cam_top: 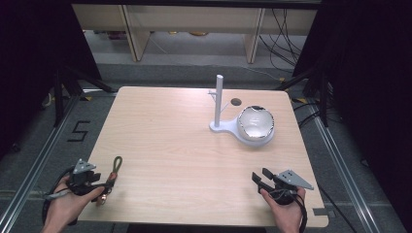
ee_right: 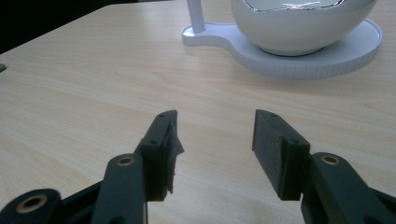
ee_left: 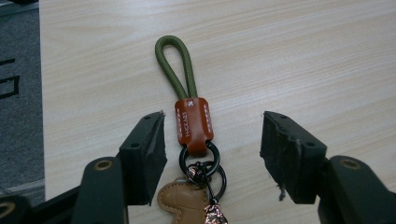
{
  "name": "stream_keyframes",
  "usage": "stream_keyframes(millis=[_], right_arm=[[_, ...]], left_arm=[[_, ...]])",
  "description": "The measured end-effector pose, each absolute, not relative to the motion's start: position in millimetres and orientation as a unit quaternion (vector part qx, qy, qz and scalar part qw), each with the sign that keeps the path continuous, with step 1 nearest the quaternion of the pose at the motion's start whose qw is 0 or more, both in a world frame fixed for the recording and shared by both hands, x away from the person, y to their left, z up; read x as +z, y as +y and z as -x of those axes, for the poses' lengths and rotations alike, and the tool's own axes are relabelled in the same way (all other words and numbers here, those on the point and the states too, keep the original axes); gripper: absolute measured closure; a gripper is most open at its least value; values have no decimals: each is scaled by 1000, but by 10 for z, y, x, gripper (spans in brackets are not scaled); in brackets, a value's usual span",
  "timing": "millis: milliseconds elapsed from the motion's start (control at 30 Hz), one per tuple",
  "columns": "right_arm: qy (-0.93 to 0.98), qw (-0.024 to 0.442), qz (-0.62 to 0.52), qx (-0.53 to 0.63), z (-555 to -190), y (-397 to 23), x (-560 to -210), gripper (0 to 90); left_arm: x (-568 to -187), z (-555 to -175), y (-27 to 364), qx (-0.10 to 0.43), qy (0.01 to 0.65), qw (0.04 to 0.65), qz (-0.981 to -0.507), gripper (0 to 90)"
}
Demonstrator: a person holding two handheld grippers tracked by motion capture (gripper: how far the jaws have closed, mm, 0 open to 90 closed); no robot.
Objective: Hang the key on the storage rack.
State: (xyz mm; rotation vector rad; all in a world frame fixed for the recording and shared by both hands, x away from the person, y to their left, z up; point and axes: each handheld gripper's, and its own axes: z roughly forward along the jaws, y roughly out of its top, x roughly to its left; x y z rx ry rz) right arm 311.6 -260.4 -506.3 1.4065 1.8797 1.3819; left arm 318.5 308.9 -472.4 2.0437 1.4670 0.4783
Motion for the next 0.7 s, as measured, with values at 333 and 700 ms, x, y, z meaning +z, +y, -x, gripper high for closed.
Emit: stream_keyframes(millis=[333,700], right_arm=[[681,195,-506,493,-3096,-2609,-5030,517],[692,192,-492,491,-3131,-2608,-5049,520]], left_arm=[[-4620,-3427,3096,134,549,220,-795,441],[-4622,-3669,3050,87,557,165,-809,534]])
